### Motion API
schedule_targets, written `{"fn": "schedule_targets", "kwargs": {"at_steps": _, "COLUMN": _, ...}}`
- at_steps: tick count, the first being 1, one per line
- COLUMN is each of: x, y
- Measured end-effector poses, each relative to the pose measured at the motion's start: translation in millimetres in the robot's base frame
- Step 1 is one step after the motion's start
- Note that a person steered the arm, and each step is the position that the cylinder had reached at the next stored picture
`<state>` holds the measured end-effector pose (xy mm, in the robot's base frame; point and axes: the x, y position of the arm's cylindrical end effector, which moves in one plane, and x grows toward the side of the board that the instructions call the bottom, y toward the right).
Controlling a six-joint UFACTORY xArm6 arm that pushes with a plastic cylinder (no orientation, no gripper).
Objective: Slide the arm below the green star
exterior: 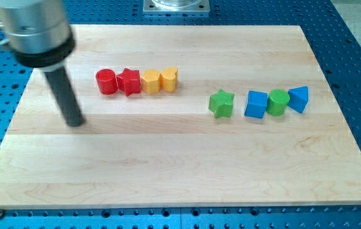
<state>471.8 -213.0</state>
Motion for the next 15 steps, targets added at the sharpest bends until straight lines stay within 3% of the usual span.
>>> {"fn": "schedule_targets", "kwargs": {"at_steps": 1, "x": -6.6, "y": -9.5}}
{"fn": "schedule_targets", "kwargs": {"at_steps": 3, "x": 60.3, "y": 150.2}}
{"fn": "schedule_targets", "kwargs": {"at_steps": 4, "x": 60.3, "y": 174.9}}
{"fn": "schedule_targets", "kwargs": {"at_steps": 11, "x": 64.4, "y": 177.5}}
{"fn": "schedule_targets", "kwargs": {"at_steps": 13, "x": 64.4, "y": 129.7}}
{"fn": "schedule_targets", "kwargs": {"at_steps": 15, "x": 78.2, "y": 130.8}}
